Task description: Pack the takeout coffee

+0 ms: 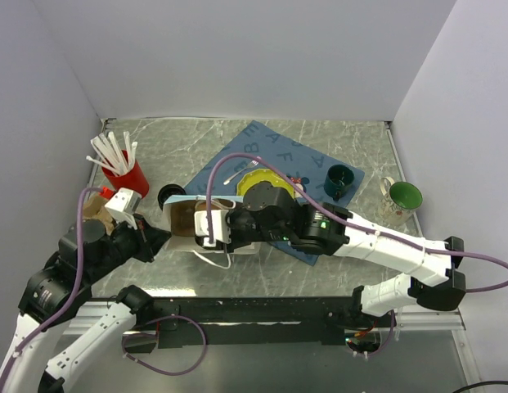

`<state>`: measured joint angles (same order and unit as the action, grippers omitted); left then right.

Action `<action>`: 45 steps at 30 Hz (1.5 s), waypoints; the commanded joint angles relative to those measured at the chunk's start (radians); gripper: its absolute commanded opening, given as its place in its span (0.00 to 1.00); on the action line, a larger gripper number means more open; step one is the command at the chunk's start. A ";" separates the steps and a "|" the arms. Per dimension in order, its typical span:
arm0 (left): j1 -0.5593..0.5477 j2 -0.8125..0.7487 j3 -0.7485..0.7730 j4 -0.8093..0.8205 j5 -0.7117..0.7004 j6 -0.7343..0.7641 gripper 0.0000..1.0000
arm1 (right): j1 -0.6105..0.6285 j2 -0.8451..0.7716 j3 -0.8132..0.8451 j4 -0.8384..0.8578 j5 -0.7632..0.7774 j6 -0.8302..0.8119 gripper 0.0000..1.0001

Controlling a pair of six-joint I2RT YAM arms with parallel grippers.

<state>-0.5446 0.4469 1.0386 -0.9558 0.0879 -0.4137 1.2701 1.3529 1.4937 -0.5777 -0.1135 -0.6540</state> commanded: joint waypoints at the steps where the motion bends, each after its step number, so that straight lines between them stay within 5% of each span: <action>1: 0.002 0.032 0.026 0.040 -0.033 0.010 0.01 | 0.003 -0.049 0.048 0.090 -0.046 0.092 0.00; 19: 0.002 0.070 0.034 -0.012 -0.059 -0.135 0.01 | 0.002 -0.067 0.204 0.138 -0.083 0.516 0.00; 28: 0.002 0.136 0.100 -0.110 -0.065 -0.198 0.01 | -0.061 -0.032 0.434 0.047 -0.052 0.770 0.00; 34: 0.002 0.162 0.133 -0.162 -0.077 -0.214 0.01 | -0.179 -0.092 0.402 0.031 0.006 1.074 0.00; 45: 0.002 0.205 0.164 -0.247 -0.131 -0.218 0.01 | -0.216 -0.391 0.134 -0.198 0.142 1.344 0.00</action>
<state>-0.5446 0.6552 1.1725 -1.1793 -0.0074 -0.6174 1.0615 1.0664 1.6661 -0.6861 -0.0608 0.5388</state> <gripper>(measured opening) 0.017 0.362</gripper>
